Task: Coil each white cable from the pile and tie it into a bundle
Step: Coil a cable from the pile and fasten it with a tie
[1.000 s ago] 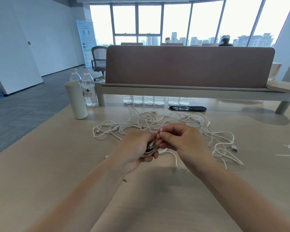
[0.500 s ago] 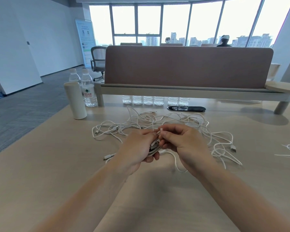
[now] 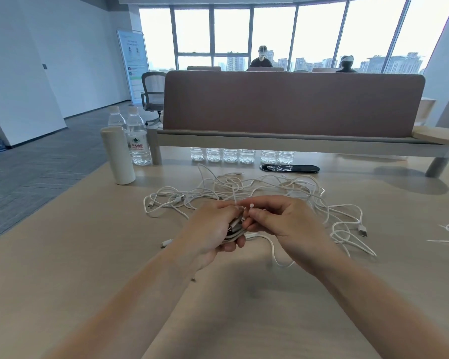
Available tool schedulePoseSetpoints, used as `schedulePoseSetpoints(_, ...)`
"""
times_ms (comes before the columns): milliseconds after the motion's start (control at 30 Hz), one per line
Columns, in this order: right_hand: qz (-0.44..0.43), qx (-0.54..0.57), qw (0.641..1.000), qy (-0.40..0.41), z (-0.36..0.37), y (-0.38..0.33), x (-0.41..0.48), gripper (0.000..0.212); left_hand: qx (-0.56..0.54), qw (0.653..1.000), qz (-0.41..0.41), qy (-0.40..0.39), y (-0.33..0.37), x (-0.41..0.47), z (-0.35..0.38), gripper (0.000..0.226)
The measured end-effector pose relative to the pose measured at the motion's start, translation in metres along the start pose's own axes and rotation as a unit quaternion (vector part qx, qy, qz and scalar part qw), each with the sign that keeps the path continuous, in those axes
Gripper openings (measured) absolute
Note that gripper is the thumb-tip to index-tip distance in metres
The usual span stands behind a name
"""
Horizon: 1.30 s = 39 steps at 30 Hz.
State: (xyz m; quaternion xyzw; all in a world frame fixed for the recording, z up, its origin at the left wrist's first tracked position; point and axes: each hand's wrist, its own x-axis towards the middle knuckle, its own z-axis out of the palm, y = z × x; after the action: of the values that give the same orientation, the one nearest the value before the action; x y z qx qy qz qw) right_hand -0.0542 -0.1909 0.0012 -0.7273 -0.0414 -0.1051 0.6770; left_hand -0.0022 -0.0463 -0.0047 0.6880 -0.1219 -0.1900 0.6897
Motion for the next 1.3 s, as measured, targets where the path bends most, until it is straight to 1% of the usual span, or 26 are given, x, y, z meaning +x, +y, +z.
schedulePoseSetpoints(100,-0.007,-0.032,0.999,-0.005,-0.002,0.0,0.001,0.025,0.005,1.0,-0.01,-0.014,0.0,0.001,-0.001,0.03)
schedulePoseSetpoints(267,-0.008,-0.05,0.999,0.0,-0.005,0.001,0.003,0.02,-0.007,0.998,-0.039,-0.04,-0.001,0.004,-0.004,0.02)
schedulePoseSetpoints(367,-0.005,-0.061,0.998,0.03,-0.004,0.004,0.006,0.011,0.0,0.998,-0.044,-0.037,-0.001,0.005,-0.004,0.02)
schedulePoseSetpoints(433,-0.004,-0.078,0.995,0.064,-0.003,0.007,0.007,0.011,0.018,0.999,-0.034,-0.019,-0.002,0.004,-0.001,0.021)
schedulePoseSetpoints(467,-0.006,-0.107,0.991,0.08,-0.002,0.008,0.006,0.012,0.035,0.999,-0.024,-0.008,-0.002,0.004,0.001,0.022)
schedulePoseSetpoints(533,-0.028,-0.209,0.971,0.109,0.001,0.011,0.005,0.014,0.074,0.997,0.002,0.006,-0.004,0.003,0.005,0.028)
schedulePoseSetpoints(600,-0.085,-0.308,0.94,0.123,0.004,0.013,0.004,0.015,0.103,0.994,0.024,0.015,-0.005,0.002,0.008,0.03)
schedulePoseSetpoints(633,-0.114,-0.329,0.93,0.12,0.005,0.014,0.003,0.015,0.116,0.993,0.029,0.017,-0.006,0.002,0.008,0.028)
schedulePoseSetpoints(767,-0.158,-0.336,0.925,0.084,0.002,0.015,0.003,0.022,0.153,0.988,0.026,0.01,-0.007,0.003,0.008,0.026)
schedulePoseSetpoints(867,-0.186,-0.329,0.923,0.077,-0.001,0.019,0.004,0.019,0.14,0.99,0.003,-0.005,-0.006,0.003,0.006,0.025)
schedulePoseSetpoints(1000,-0.162,-0.262,0.947,0.091,-0.003,0.023,0.005,0.021,0.089,0.995,-0.047,-0.022,-0.004,0.005,0.003,0.021)
schedulePoseSetpoints(1100,-0.142,-0.224,0.96,0.092,-0.004,0.024,0.005,0.022,0.007,0.996,-0.07,-0.046,-0.001,0.007,-0.001,0.023)
schedulePoseSetpoints(1167,-0.144,-0.218,0.961,0.088,-0.004,0.024,0.005,0.023,-0.033,0.995,-0.084,-0.052,0.001,0.007,-0.004,0.023)
schedulePoseSetpoints(1233,-0.154,-0.224,0.958,0.088,-0.003,0.023,0.004,0.024,-0.052,0.993,-0.092,-0.054,0.002,0.007,-0.005,0.016)
schedulePoseSetpoints(1300,-0.172,-0.248,0.949,0.087,-0.003,0.022,0.003,0.017,-0.064,0.992,-0.094,-0.058,0.002,0.006,-0.005,0.016)
